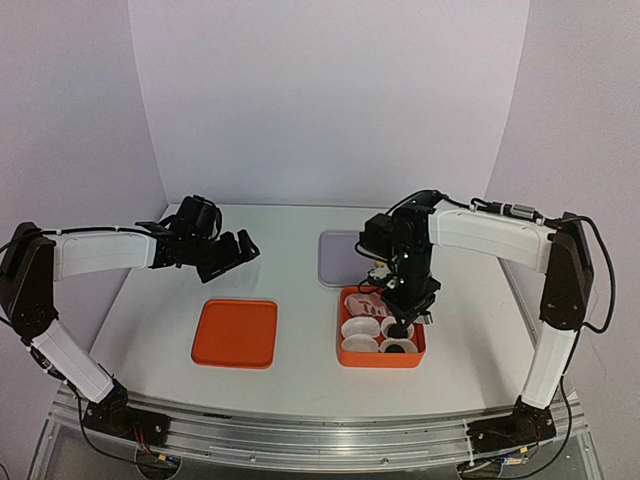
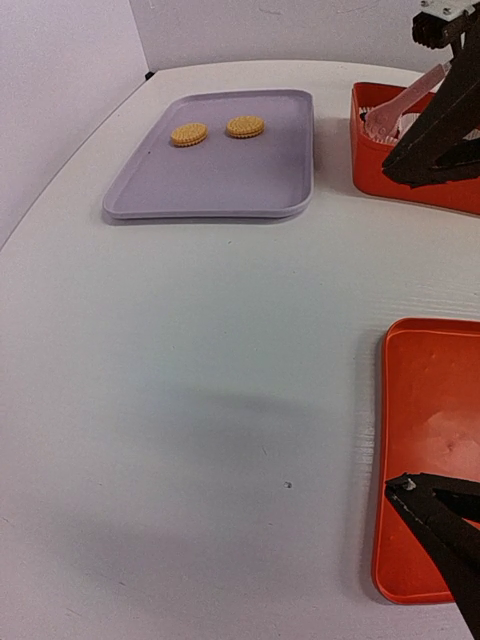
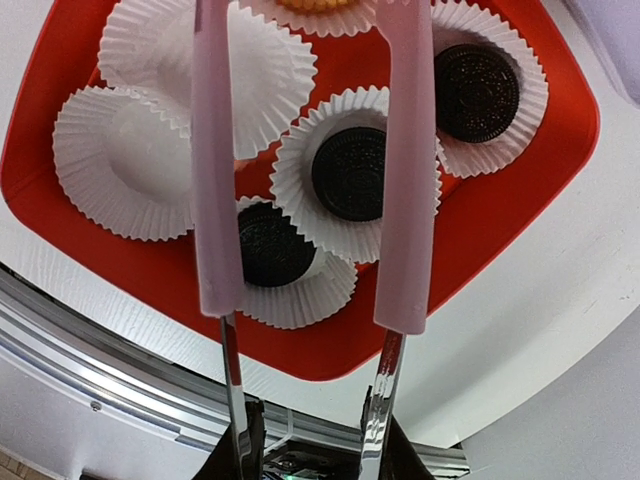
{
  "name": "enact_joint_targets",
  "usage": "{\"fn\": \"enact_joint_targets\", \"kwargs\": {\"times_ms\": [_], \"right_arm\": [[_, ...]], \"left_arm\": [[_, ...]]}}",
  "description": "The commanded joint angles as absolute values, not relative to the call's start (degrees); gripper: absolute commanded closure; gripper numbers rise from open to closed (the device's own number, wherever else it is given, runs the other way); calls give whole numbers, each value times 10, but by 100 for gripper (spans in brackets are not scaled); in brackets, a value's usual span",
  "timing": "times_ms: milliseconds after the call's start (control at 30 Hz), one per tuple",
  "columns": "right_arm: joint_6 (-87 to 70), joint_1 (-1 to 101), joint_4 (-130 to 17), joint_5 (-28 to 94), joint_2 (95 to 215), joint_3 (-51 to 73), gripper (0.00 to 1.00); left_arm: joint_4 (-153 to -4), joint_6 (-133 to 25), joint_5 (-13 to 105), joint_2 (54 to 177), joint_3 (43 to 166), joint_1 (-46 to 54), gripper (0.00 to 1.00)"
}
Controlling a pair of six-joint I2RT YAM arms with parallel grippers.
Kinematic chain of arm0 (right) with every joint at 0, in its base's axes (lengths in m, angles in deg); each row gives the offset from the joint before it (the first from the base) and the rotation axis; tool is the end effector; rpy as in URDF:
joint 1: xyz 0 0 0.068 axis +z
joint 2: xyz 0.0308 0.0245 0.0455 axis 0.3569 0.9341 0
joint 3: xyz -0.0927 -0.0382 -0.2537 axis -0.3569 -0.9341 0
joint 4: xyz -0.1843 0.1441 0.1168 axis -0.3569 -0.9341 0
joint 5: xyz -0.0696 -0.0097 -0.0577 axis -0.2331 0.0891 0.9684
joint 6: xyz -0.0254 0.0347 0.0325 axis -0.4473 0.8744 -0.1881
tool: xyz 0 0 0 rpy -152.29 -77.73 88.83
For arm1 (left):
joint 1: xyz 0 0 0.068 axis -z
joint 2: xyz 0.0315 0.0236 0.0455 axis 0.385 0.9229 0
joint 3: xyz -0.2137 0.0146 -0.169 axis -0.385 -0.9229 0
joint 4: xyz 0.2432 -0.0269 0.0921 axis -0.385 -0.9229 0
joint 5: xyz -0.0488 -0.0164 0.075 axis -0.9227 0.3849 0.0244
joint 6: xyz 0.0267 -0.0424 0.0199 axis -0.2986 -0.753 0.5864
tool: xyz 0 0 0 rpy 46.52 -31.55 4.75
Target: Pack the cookies
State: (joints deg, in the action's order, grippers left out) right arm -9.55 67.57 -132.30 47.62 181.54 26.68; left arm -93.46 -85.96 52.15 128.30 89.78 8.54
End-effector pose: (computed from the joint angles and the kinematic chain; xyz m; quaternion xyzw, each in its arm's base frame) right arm 0.2409 0.2493 0.2452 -0.3494 0.9350 -0.0615 0.0040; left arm 0.2850 -0.1739 0.2280 -0.0959 0.9132 -0.2536 0.3041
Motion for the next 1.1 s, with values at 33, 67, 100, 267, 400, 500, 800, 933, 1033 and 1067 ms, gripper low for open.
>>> {"fn": "enact_joint_targets", "kwargs": {"times_ms": [33, 67, 100, 267, 400, 500, 800, 933, 1033, 1067], "right_arm": [[-77, 679, -1403, 521, 1736, 273, 71], [-76, 678, -1405, 529, 1726, 277, 71], [-77, 678, -1405, 535, 1716, 282, 71], [-83, 668, -1407, 567, 1704, 317, 71], [-84, 631, -1407, 575, 1734, 350, 71], [-87, 597, -1406, 580, 1773, 377, 71], [-140, 541, -1405, 561, 1895, 434, 69], [-161, 536, -1403, 555, 1921, 442, 68], [-170, 530, -1402, 560, 1938, 451, 68], [-170, 529, -1402, 560, 1942, 454, 68]], "left_arm": [[-927, -863, 520, 1280, 911, 83, 0], [-928, -863, 520, 1281, 912, 83, 0], [-928, -863, 519, 1281, 913, 83, 0], [-931, -862, 519, 1285, 918, 83, 0], [-935, -862, 522, 1285, 923, 83, 0], [-934, -862, 523, 1286, 924, 83, 0], [-940, -860, 530, 1295, 935, 83, 0], [-940, -861, 531, 1299, 935, 83, 0], [-939, -862, 530, 1300, 934, 83, 0], [-939, -862, 530, 1301, 934, 83, 0]]}}
